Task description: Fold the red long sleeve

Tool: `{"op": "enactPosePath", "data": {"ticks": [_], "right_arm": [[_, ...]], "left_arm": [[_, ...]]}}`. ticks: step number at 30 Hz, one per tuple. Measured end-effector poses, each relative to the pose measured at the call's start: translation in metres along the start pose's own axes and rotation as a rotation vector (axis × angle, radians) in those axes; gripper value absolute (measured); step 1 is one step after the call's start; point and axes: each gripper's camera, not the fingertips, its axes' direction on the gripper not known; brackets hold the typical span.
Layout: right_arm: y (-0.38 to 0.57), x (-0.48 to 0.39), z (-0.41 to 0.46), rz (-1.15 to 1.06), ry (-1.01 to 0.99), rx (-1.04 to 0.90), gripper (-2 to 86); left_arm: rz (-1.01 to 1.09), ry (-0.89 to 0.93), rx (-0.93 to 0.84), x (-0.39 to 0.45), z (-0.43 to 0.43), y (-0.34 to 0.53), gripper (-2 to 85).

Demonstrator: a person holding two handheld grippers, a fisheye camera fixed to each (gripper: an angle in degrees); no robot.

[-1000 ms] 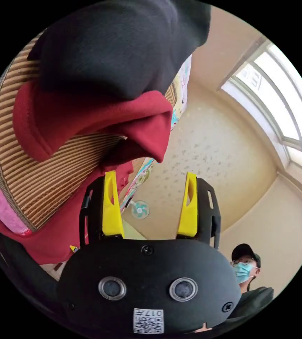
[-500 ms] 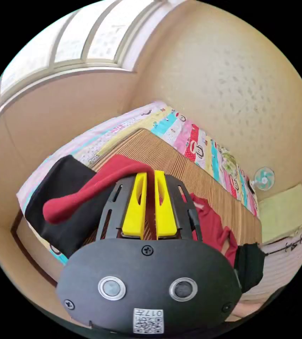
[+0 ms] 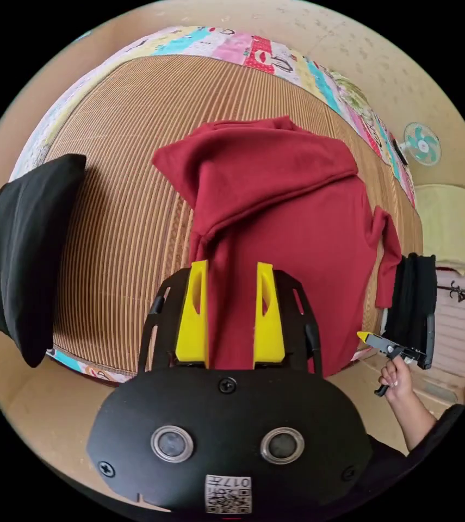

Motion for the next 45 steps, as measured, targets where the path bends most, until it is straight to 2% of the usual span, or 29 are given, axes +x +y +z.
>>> {"op": "enactPosePath", "data": {"ticks": [2,4,7,8,11,12,14,17,19,21,24,25,28,30,33,37,40,42,45], "right_arm": [[0.0,0.008,-0.005,-0.007,0.052,0.056,6.4],[-0.004,0.015,0.001,-0.015,0.047,0.059,6.8],[-0.021,0.018,0.027,-0.037,-0.006,-0.013,6.3],[-0.028,0.013,0.036,-0.05,-0.043,-0.028,5.7],[-0.042,-0.013,0.059,-0.162,-0.2,-0.097,4.6],[-0.046,-0.025,0.069,-0.208,-0.247,-0.152,4.5],[-0.044,-0.042,0.077,-0.274,-0.233,-0.191,4.7],[-0.032,-0.047,0.072,-0.303,-0.193,-0.148,5.6],[-0.024,-0.028,0.064,-0.246,-0.264,-0.121,6.2],[-0.014,0.015,0.055,-0.09,-0.4,-0.073,6.5],[-0.001,0.075,0.05,0.126,-0.577,-0.011,6.8],[0.001,0.085,0.05,0.155,-0.594,-0.001,6.9],[0.011,0.118,0.045,0.226,-0.589,0.037,7.1],[0.017,0.13,0.04,0.222,-0.574,0.073,7.2],[0.023,0.141,0.033,0.233,-0.569,0.144,7.8],[0.038,0.166,0.026,0.384,-0.641,0.311,9.0],[0.064,0.194,0.036,0.666,-0.769,0.464,9.8],[0.086,0.209,0.057,0.873,-0.912,0.567,10.5],[0.098,0.217,0.088,1.049,-1.029,0.661,11.5]], "left_arm": [[-0.058,-0.001,-0.054,-0.016,0.017,0.005,12.9],[0.005,0.044,-0.165,-0.012,0.046,0.006,8.7],[0.086,0.022,-0.231,0.0,0.061,-0.002,3.0],[0.031,0.027,-0.215,-0.011,0.055,-0.008,2.3],[-0.237,0.194,-0.067,-0.071,0.035,-0.01,2.0],[-0.261,0.186,0.003,-0.084,0.027,-0.01,2.3],[-0.225,0.083,0.029,-0.088,0.022,-0.014,3.4],[-0.233,0.004,0.045,-0.084,0.015,-0.008,7.5],[-0.191,-0.033,0.153,-0.065,-0.002,0.003,9.8],[-0.02,-0.037,0.263,-0.016,-0.015,0.004,11.7],[0.276,0.1,0.141,0.062,0.013,-0.033,10.8],[0.314,0.109,0.129,0.077,0.02,-0.041,10.5],[0.48,0.026,0.17,0.14,0.055,-0.076,9.5],[0.612,-0.033,0.083,0.178,0.101,-0.102,9.4],[0.699,-0.13,-0.029,0.195,0.156,-0.109,8.0],[0.683,-0.08,0.012,0.179,0.143,-0.092,2.6],[0.674,0.109,0.132,0.156,0.089,-0.061,1.9],[0.754,0.222,0.169,0.149,0.061,-0.027,2.3],[0.813,0.168,0.065,0.154,0.074,0.006,4.5]]}}
